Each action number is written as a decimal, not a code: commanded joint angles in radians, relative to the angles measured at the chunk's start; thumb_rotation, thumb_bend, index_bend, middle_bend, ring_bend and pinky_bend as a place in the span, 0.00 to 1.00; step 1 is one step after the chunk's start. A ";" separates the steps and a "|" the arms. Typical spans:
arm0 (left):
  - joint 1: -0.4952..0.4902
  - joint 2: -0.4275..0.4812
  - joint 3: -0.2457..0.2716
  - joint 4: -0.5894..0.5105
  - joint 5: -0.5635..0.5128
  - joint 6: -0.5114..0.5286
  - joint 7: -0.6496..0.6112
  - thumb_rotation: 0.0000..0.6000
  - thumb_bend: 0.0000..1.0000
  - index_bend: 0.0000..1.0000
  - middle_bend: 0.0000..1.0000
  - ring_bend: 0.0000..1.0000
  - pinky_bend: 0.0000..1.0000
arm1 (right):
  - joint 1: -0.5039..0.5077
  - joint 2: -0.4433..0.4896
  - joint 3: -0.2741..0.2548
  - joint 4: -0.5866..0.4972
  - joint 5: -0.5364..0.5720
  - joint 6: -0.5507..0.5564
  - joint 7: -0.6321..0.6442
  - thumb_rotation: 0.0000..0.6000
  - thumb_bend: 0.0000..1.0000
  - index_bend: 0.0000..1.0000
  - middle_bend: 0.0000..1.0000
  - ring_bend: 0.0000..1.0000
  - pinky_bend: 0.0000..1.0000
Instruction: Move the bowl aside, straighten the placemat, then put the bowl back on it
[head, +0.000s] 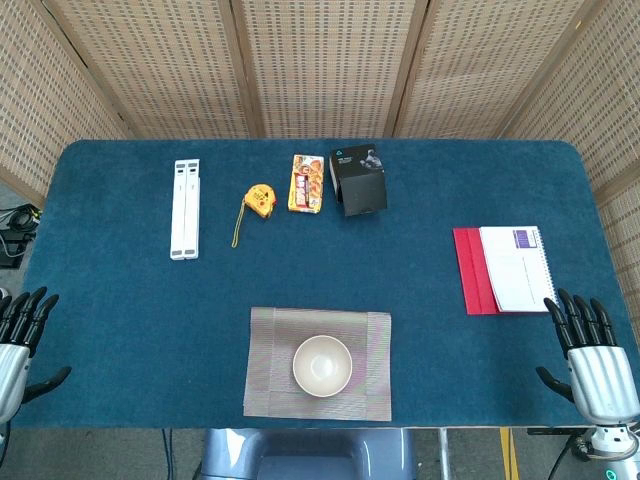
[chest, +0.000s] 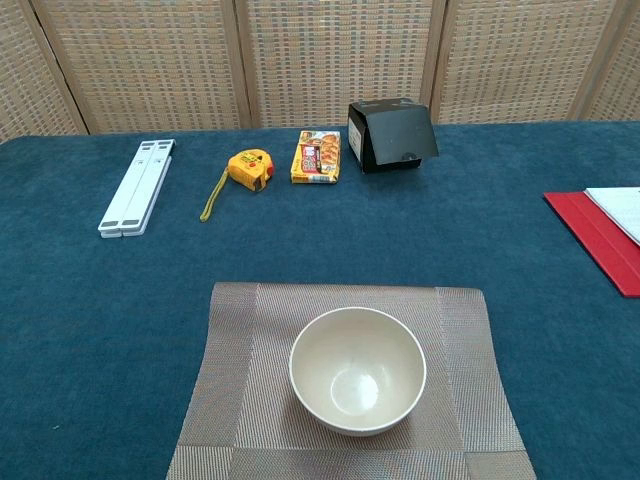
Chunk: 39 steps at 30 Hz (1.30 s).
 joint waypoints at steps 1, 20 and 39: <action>0.001 0.000 0.000 0.001 0.000 0.000 -0.002 1.00 0.00 0.00 0.00 0.00 0.00 | 0.001 0.001 -0.002 -0.002 0.001 -0.005 -0.003 1.00 0.00 0.07 0.00 0.00 0.00; -0.347 -0.114 0.013 0.014 0.267 -0.415 -0.014 1.00 0.00 0.04 0.00 0.00 0.00 | 0.008 -0.002 0.025 -0.022 0.058 -0.031 -0.051 1.00 0.00 0.07 0.00 0.00 0.00; -0.667 -0.466 -0.042 0.204 0.253 -0.747 0.057 1.00 0.12 0.31 0.00 0.00 0.00 | 0.032 -0.004 0.059 -0.020 0.166 -0.105 -0.065 1.00 0.00 0.08 0.00 0.00 0.00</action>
